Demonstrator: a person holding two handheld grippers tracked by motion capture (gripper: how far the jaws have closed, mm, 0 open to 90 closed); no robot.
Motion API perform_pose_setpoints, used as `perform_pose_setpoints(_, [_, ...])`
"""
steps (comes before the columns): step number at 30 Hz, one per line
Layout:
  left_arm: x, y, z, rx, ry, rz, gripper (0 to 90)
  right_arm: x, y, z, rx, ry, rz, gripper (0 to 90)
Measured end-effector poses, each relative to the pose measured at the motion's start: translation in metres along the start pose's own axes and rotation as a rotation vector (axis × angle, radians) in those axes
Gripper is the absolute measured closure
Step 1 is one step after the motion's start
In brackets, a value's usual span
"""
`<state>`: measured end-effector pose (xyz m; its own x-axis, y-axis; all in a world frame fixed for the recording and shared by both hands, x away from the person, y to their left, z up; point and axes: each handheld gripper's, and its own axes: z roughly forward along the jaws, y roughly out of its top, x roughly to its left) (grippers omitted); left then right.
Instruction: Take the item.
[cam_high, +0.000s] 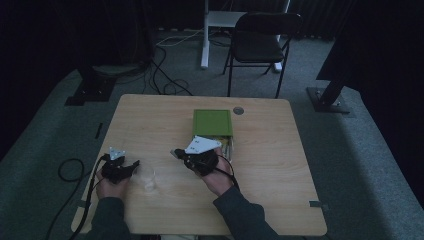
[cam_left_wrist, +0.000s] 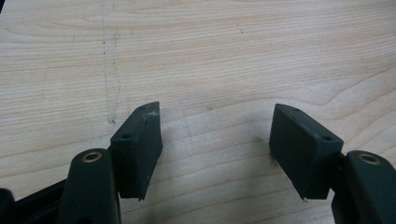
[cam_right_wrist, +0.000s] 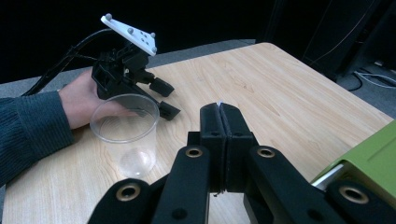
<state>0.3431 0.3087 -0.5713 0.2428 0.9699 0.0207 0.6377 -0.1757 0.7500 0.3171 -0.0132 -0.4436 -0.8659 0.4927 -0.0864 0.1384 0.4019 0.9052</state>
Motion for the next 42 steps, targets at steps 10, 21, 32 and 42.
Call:
perform_pose_setpoints(10, [0.0, 0.0, 0.0, 0.001, 0.0, 0.001, 35.5, 0.006, 0.004, 0.007, -0.007, 0.021, -0.009, 89.5])
perform_pose_setpoints(21, [0.0, 0.0, 0.0, 0.001, -0.001, 0.001, 35.5, 0.013, 0.01, 0.015, -0.004, 0.04, -0.022, 89.5])
perform_pose_setpoints(32, [0.0, 0.0, 0.0, 0.001, 0.0, 0.002, 35.5, 0.018, 0.015, 0.021, -0.008, 0.059, -0.032, 89.5])
perform_pose_setpoints(42, [0.0, 0.0, 0.0, 0.001, 0.0, 0.001, 35.5, 0.027, 0.02, 0.03, -0.013, 0.083, -0.041, 89.5])
